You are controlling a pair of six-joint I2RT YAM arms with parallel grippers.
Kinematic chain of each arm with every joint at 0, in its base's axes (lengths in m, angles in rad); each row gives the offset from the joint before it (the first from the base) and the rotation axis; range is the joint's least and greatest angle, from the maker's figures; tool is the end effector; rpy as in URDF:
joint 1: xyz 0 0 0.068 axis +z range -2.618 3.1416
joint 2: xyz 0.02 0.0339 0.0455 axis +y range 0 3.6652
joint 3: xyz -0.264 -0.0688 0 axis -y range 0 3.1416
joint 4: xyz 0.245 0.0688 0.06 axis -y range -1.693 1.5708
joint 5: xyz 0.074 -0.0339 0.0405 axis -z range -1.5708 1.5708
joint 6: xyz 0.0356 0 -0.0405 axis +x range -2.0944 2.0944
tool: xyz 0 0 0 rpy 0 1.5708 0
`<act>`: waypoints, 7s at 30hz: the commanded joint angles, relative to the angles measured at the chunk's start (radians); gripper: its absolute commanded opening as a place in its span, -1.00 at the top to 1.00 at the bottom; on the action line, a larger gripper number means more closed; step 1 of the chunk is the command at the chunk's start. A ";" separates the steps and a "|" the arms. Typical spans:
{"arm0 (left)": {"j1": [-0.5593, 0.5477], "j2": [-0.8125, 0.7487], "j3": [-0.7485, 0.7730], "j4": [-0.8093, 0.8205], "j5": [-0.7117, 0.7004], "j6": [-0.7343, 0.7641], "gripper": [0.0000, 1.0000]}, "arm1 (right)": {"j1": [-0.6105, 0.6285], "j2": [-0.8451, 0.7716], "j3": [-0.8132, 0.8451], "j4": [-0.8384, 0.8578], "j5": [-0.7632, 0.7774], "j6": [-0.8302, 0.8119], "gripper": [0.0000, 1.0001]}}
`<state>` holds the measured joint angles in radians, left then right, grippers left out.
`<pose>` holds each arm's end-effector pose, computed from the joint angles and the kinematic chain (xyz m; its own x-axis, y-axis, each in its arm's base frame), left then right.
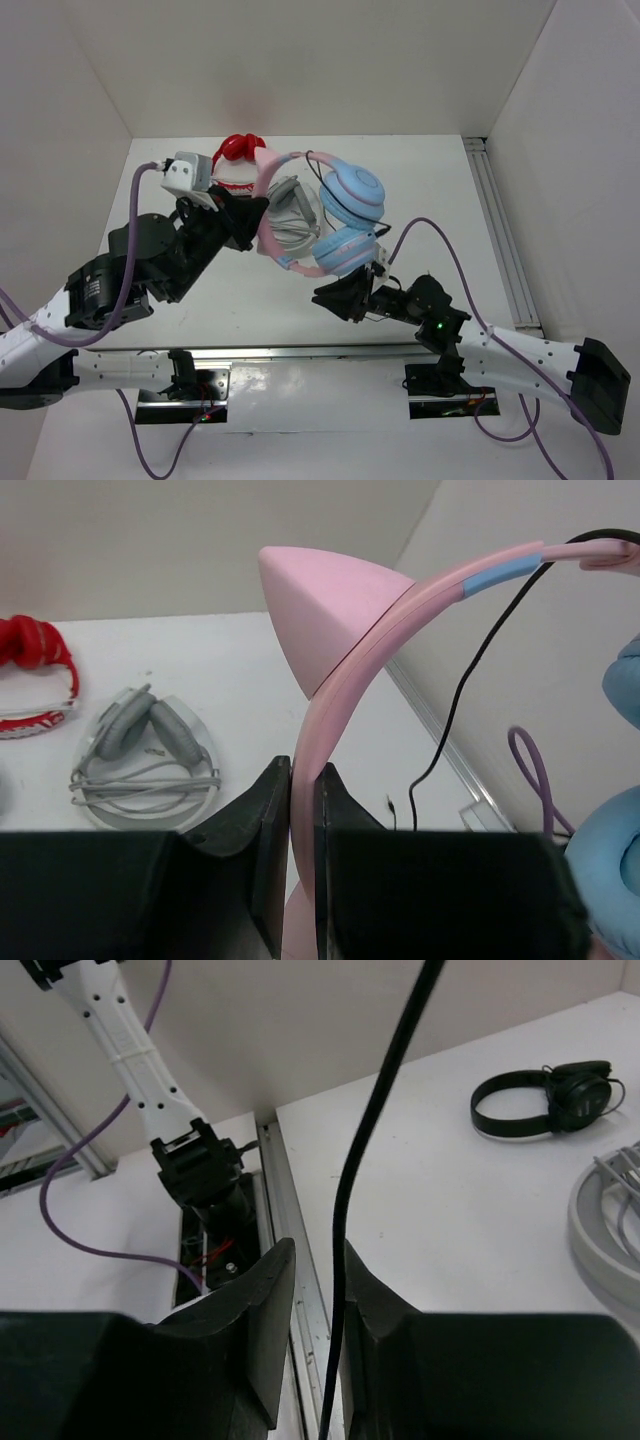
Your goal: Wrap the headphones
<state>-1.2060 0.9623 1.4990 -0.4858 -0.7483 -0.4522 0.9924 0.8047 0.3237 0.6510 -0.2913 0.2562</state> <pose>0.0758 -0.1305 0.5120 -0.1769 -0.4344 -0.8832 0.4057 0.7854 -0.4675 0.0945 0.1634 0.2619 -0.1530 0.2097 -0.9657 -0.9490 0.2414 0.2028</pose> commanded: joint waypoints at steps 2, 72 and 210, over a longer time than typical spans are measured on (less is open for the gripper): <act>-0.003 0.007 0.104 0.151 -0.198 -0.007 1.00 | 0.002 -0.001 -0.021 0.156 -0.066 0.055 0.39; 0.151 0.086 -0.387 -0.192 -0.012 -0.088 1.00 | 0.693 0.215 0.979 -1.304 0.977 -0.253 1.00; 0.117 -0.076 0.098 -0.089 0.199 -0.115 1.00 | -0.238 0.585 0.118 0.369 -0.221 0.054 -0.08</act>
<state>-1.0855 0.9180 1.5452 -0.7238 -0.5446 -0.5064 0.7490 1.3872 0.4610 0.9001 -0.5053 0.3065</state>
